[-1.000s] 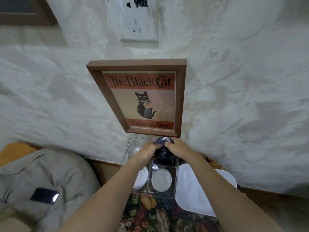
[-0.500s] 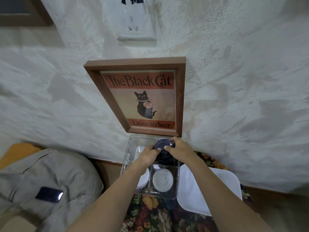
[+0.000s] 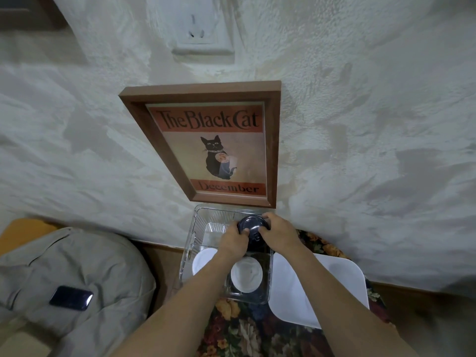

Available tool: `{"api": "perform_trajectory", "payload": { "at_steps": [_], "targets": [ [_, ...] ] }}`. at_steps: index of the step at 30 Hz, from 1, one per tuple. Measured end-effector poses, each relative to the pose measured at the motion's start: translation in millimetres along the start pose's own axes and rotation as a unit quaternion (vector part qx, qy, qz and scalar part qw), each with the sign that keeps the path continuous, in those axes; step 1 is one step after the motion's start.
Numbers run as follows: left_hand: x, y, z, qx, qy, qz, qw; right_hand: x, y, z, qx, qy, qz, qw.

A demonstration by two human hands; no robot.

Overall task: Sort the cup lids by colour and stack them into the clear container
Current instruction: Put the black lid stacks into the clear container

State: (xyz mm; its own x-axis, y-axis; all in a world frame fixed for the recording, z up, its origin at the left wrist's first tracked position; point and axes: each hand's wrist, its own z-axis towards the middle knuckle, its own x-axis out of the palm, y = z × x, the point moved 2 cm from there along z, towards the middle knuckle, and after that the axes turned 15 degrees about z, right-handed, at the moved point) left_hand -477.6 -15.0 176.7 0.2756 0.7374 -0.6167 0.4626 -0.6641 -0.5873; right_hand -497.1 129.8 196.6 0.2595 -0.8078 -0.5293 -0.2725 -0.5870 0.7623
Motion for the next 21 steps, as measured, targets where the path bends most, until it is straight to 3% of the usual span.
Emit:
{"api": "perform_trajectory", "payload": {
  "at_steps": [10,21],
  "targets": [
    [5,1,1,0.039,-0.041,0.166,0.985,12,-11,9,-0.048,-0.025,-0.138,0.989],
    [5,5,-9,0.111,-0.118,0.244,0.956,19,-23,5,-0.088,-0.03,-0.176,0.98]
  ]
}}
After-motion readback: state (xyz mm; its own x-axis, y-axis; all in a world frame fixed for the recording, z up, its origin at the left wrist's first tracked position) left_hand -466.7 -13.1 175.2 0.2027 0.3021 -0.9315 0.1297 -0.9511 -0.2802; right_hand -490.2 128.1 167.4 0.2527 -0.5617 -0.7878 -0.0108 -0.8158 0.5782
